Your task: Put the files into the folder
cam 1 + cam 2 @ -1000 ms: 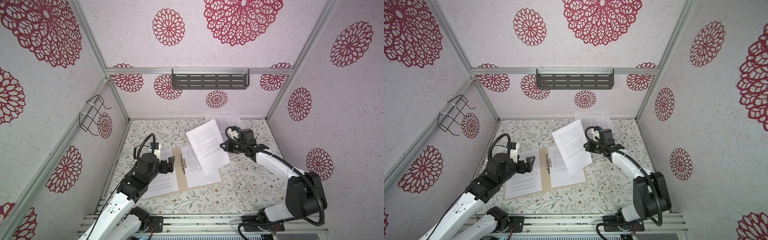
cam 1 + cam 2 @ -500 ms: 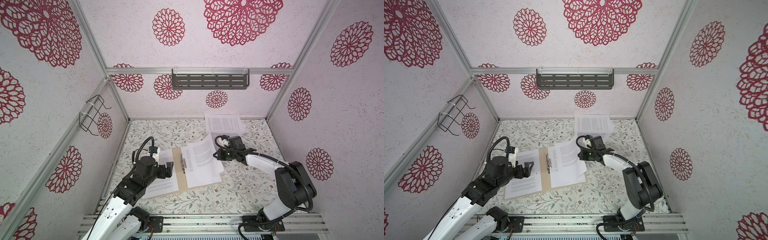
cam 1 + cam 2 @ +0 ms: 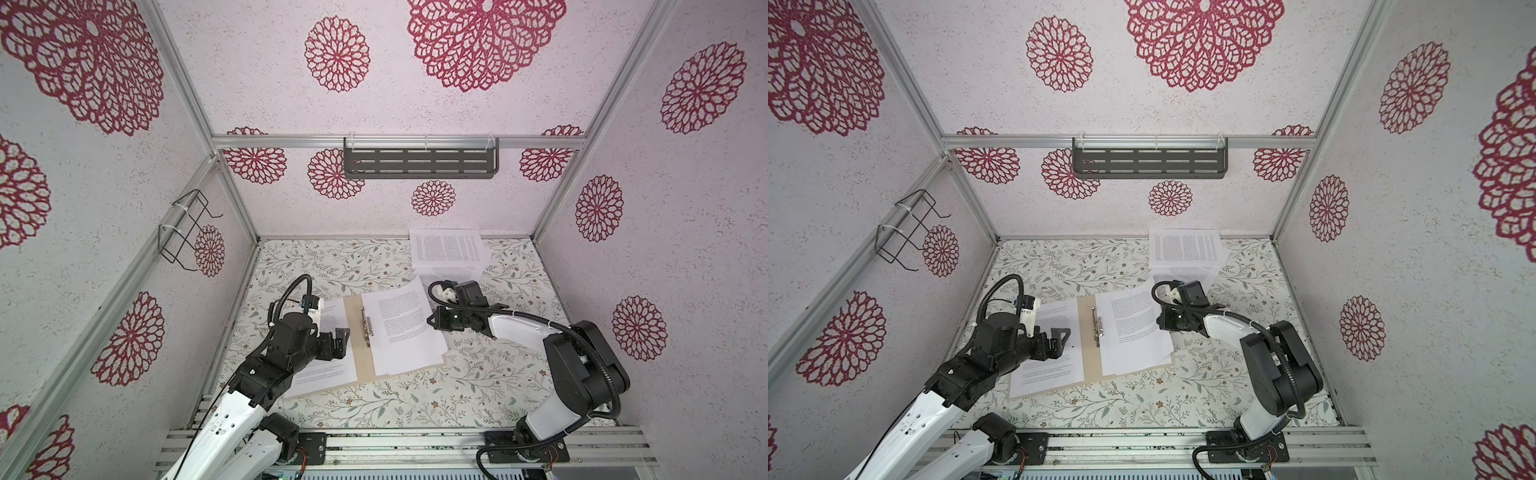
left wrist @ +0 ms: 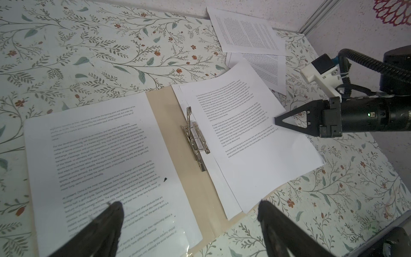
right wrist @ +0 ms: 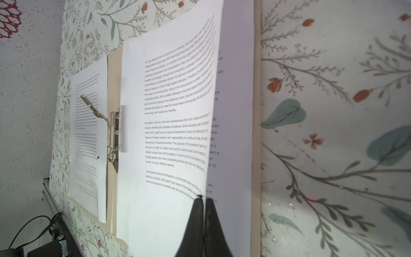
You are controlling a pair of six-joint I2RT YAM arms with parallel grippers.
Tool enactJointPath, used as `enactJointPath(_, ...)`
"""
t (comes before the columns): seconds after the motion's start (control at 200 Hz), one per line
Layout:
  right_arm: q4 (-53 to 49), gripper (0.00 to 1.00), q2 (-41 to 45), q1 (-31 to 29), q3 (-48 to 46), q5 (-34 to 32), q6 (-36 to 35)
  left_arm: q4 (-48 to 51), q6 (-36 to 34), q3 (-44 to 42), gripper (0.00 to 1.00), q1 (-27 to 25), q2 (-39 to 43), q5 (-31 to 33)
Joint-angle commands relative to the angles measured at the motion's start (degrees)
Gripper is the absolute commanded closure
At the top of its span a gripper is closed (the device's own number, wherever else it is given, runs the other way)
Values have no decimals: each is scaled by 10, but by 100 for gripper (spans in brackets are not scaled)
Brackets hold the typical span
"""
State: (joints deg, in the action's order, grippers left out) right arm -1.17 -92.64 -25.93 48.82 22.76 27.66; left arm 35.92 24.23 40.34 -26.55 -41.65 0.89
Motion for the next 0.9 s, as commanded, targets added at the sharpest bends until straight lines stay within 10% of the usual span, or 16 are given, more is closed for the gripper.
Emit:
enactJointPath(0.0, 30, 100, 4, -6, -4, 1, 28, -8, -3, -7, 3, 3, -5, -23)
enactJointPath(0.896, 55, 100, -27, -33, -1, 2, 63, -10, -15, -5, 3, 3, -36, -44)
